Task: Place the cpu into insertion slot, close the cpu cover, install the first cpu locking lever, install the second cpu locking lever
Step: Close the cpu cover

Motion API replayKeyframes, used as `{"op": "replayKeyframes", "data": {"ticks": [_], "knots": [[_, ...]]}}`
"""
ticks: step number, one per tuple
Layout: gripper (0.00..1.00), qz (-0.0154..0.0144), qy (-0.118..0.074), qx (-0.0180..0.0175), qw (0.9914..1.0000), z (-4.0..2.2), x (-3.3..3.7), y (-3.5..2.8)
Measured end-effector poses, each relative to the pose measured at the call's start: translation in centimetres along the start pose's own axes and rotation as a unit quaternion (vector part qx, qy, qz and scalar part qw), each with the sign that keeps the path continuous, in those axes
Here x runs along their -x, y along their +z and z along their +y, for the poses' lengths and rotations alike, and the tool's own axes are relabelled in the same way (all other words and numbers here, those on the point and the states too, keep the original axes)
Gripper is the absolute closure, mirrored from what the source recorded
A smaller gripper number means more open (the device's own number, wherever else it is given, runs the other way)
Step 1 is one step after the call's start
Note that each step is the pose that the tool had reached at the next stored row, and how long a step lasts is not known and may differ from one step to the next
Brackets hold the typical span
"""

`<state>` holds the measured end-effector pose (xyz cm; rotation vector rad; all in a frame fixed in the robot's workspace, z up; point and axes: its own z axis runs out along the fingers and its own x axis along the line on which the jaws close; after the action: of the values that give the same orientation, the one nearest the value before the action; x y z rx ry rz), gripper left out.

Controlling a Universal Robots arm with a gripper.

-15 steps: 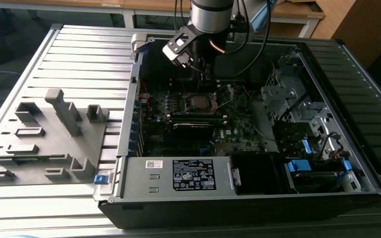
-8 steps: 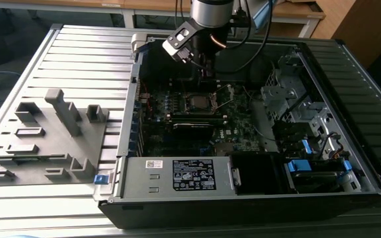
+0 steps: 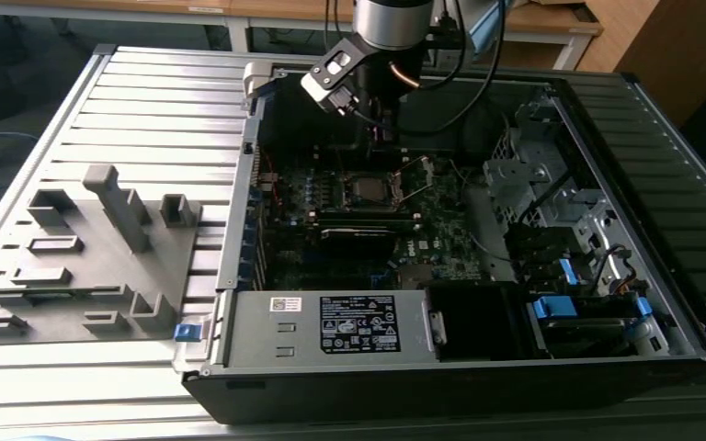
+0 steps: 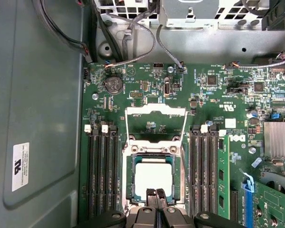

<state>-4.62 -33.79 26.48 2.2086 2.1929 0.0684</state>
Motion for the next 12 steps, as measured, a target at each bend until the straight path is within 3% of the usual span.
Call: {"op": "replayKeyframes", "data": {"ticks": [12], "knots": [[0.89,0.0001,0.000,0.0000,1.00000,1.16,-0.01,0.06]]}}
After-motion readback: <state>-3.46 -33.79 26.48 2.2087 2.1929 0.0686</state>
